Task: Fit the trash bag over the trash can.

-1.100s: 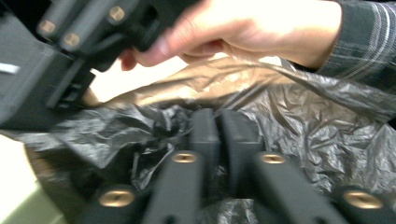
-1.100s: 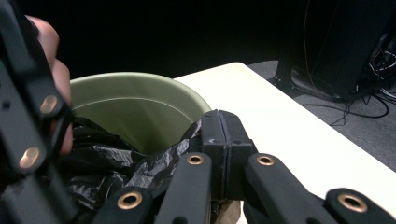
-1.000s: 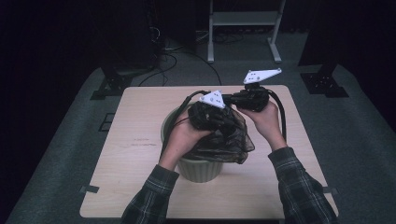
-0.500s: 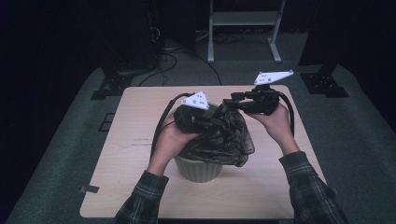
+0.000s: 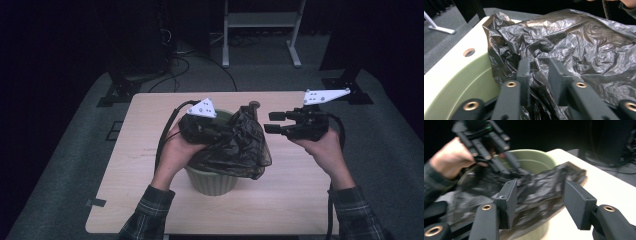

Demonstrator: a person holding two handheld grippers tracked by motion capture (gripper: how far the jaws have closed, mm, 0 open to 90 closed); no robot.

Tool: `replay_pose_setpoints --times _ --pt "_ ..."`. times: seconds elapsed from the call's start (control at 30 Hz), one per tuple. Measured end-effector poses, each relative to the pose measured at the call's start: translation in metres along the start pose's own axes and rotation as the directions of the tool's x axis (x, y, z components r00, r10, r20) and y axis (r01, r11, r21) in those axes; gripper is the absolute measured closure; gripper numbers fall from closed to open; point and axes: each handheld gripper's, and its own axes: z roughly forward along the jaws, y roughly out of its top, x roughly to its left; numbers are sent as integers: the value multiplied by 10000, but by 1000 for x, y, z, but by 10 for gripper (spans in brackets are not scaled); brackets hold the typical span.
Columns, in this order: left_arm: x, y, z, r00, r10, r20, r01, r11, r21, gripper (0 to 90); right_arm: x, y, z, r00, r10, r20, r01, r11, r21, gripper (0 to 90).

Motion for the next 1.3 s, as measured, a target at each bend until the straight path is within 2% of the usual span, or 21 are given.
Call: replay_pose_setpoints --times 0.1,0.17,0.3,0.4,0.43,0.47,0.53,0.57,0.67,0.8,0.9,1.07,1.2,1.3 --pt "-2 -1 -10 9997 -67 -252 62 9998 -195 619 6 -4 -2 9988 289 -393 -293 9995 -110 404" --pt "-2 -3 -18 9992 -101 -391 91 9996 -253 570 9 -6 -1 9983 387 -436 -390 9992 -61 375" --pt "0 -8 -32 9982 -417 -437 399 9983 -415 471 13 -10 8 9965 572 -615 -563 9983 171 325" --pt "2 -11 -38 9980 -469 -419 452 9982 -393 455 14 -13 15 9968 581 -552 -551 9970 541 434" --pt "2 -13 -40 9978 -492 -448 474 9980 -415 452 15 -14 17 9971 525 -556 -491 9969 613 591" --pt "2 -14 -41 9977 -522 -432 504 9978 -428 448 15 -15 19 9968 428 -673 -386 9972 633 688" --pt "3 -16 -43 9978 -532 -389 513 9976 -464 445 15 -16 21 9976 252 -650 -213 9979 606 864" --pt "3 -17 -44 9979 -524 -391 504 9975 -488 437 16 -16 21 9977 87 -679 -52 9987 510 900" --pt "4 -18 -45 9983 -481 -317 461 9970 -620 401 18 -11 26 9965 -159 -826 183 9994 288 900" --pt "2 -17 -45 9993 -301 -223 285 9973 -669 365 24 5 39 9922 -571 -1106 583 9983 79 900" --pt "1 -16 -43 9996 -161 -226 144 9974 -703 342 28 19 53 9848 -799 -1543 784 9968 -152 900" --pt "-1 -13 -39 9999 -2 -159 -11 9967 -818 309 38 39 74 9755 -1131 -1889 1112 9936 -204 900" --pt "-1 -11 -37 9997 164 -164 -179 9953 -948 308 44 43 82 9680 -1302 -2144 1279 9915 -246 900" --pt "-2 -7 -31 9993 361 11 -358 9950 -935 333 46 43 81 9640 -1327 -2306 1278 9911 -364 900"
